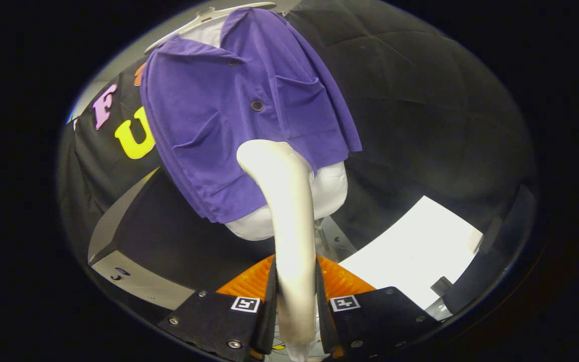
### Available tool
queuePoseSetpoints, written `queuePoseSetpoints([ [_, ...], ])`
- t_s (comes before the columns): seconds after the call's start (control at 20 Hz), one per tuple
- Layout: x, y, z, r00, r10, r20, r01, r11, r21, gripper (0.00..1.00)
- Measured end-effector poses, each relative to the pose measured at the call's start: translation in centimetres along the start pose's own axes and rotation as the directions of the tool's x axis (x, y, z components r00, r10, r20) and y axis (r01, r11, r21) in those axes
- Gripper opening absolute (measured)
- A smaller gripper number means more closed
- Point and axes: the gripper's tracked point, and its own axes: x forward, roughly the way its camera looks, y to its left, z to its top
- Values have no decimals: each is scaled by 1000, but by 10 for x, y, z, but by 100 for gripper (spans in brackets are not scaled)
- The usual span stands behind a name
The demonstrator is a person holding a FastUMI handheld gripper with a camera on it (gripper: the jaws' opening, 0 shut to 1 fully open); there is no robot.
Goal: Iron the clothes twice with a garment steamer, once on the left side and once on the right side.
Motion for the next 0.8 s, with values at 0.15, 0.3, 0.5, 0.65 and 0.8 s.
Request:
queuePoseSetpoints([
  [0.15,-37,25,-9,998,49,30,-47,998,-51,36],
  [0.3,-73,54,-13,993,104,64,-99,992,-80,36],
  [0.5,-115,86,-14,980,174,99,-165,982,-95,36],
  [0.65,-146,106,-10,966,209,151,-193,974,-115,36],
  [0.8,-176,124,-15,949,251,191,-226,964,-143,36],
])
